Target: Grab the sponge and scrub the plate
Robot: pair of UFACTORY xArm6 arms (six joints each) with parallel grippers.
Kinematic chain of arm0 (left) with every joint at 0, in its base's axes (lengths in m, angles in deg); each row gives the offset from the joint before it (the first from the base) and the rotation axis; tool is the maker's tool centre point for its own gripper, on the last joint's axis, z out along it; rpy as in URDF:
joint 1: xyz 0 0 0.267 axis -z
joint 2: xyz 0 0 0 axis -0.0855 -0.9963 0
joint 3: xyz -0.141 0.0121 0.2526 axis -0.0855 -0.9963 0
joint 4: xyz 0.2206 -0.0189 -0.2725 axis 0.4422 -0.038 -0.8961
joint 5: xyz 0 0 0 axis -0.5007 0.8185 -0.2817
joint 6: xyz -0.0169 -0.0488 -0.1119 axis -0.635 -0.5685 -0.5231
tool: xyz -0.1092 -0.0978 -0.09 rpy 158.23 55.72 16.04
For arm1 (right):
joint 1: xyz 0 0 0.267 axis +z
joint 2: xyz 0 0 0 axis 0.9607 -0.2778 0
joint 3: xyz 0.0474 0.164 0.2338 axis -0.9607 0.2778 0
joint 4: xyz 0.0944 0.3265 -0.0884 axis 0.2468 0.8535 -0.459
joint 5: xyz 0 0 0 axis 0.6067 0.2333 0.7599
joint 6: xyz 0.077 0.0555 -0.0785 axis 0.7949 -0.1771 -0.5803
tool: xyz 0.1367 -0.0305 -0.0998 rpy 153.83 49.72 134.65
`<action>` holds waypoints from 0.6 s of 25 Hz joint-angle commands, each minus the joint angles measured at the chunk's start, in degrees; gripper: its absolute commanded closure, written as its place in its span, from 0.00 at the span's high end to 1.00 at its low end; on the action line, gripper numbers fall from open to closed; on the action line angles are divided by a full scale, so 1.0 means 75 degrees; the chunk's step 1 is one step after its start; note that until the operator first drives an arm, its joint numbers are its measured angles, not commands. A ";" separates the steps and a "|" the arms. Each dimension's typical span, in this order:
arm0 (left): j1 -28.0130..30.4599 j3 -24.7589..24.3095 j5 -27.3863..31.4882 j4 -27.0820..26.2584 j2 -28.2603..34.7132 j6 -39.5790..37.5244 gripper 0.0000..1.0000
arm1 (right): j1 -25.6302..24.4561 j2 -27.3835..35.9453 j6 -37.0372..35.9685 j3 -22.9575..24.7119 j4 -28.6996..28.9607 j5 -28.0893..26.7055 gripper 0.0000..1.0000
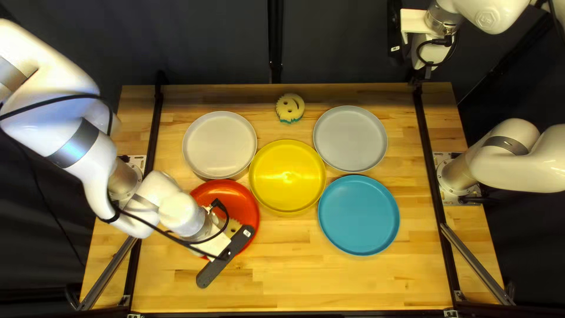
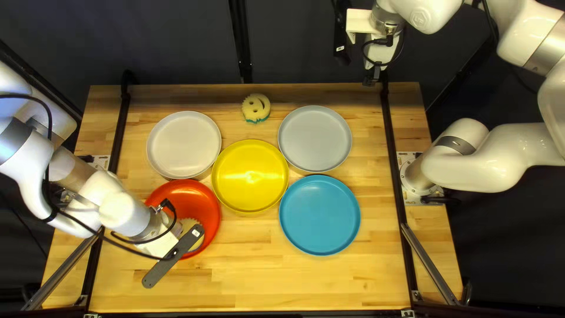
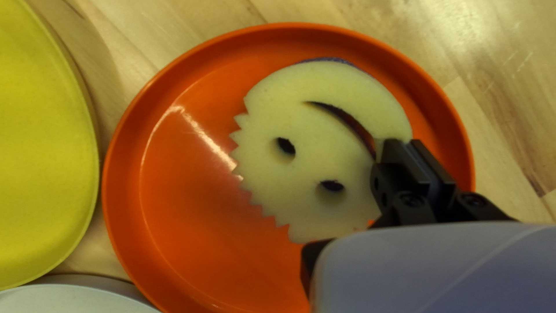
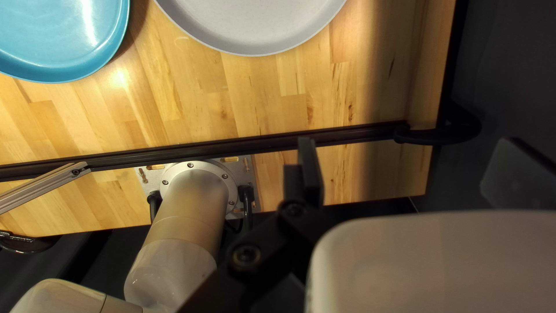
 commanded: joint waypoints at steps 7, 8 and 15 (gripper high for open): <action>-0.1170 -0.0232 -0.0538 -0.0909 -0.0305 0.2085 0.00 | 0.0000 0.0000 0.0000 0.0000 0.0000 0.0000 1.00; -0.1259 -0.0197 -0.0551 -0.0971 -0.0357 0.2247 0.00 | 0.0000 0.0000 0.0000 0.0000 0.0000 0.0000 1.00; -0.0888 -0.0200 -0.0431 -0.0749 -0.0188 0.1734 0.00 | 0.0000 0.0000 0.0000 0.0000 0.0000 0.0000 1.00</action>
